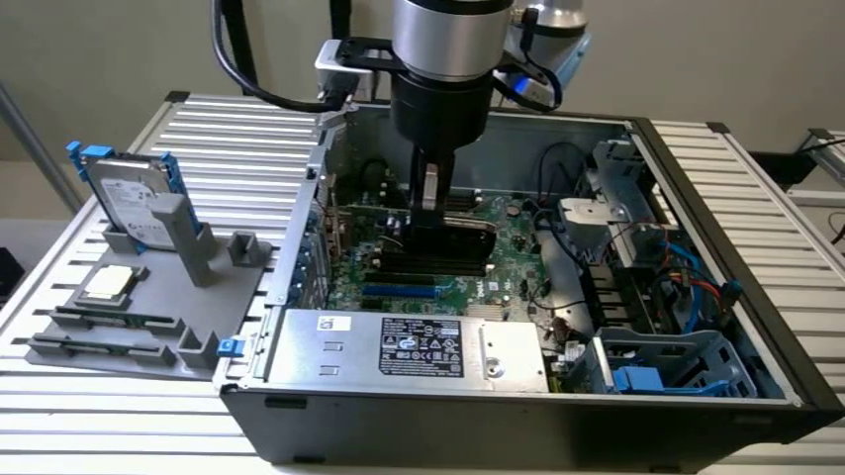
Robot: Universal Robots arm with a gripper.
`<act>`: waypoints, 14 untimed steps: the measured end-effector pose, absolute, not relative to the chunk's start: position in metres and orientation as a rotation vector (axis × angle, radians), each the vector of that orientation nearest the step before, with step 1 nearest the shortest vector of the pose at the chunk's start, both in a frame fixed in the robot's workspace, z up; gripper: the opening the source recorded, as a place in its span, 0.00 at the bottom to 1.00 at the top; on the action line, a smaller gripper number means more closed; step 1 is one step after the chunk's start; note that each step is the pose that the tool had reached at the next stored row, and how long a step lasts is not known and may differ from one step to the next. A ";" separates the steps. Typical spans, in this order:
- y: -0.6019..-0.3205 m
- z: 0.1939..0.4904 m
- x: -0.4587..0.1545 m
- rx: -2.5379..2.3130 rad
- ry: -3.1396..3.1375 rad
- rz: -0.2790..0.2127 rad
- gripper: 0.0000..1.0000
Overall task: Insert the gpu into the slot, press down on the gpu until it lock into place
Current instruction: 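Insert the gpu into the slot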
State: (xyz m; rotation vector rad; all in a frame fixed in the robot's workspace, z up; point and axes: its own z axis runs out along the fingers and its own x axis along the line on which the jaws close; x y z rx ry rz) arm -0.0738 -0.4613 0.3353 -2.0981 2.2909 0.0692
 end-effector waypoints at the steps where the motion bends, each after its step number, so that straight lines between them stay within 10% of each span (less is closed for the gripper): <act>1: -0.461 0.334 -0.074 -2.098 2.291 0.069 0.26; 14: -0.461 0.310 -0.078 -2.094 2.286 0.078 0.26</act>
